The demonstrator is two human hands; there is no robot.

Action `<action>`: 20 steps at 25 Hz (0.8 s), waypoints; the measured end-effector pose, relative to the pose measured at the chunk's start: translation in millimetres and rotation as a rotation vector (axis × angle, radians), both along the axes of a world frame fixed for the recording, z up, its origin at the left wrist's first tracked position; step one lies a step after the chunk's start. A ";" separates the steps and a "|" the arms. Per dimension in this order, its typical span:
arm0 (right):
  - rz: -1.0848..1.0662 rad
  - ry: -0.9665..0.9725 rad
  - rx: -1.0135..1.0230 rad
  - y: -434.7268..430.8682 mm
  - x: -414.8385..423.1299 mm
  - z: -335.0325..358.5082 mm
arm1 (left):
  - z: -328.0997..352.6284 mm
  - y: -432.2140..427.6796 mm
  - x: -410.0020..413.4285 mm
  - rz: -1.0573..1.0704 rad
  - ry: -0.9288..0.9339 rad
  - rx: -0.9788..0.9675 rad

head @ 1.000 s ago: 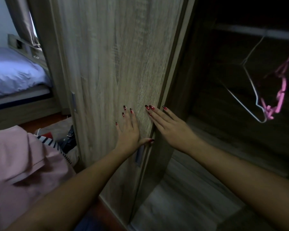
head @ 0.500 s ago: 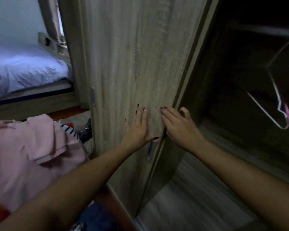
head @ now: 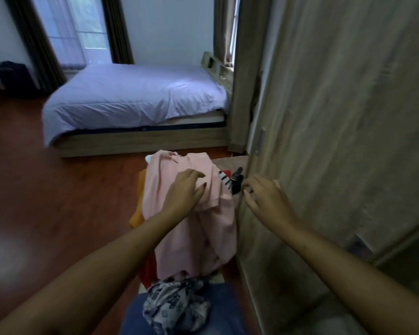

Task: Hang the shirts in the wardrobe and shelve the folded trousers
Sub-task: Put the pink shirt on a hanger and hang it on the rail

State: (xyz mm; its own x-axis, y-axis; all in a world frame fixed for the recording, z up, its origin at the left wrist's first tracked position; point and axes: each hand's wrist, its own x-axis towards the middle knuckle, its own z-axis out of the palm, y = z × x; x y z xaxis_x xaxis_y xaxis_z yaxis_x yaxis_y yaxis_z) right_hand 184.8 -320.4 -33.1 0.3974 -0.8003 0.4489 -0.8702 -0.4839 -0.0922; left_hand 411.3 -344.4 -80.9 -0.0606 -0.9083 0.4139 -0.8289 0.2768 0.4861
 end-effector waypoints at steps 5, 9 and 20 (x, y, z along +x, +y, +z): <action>-0.005 -0.331 0.269 -85.6 89.0 -24.1 | -16.0 -50.1 103.3 0.266 0.057 0.025; -0.135 -0.436 0.325 -149.2 131.1 -39.3 | -18.5 -95.5 133.5 0.435 0.087 0.099; -0.154 -0.711 0.398 -178.7 166.7 -55.4 | -18.4 -121.2 144.2 0.061 0.319 -0.069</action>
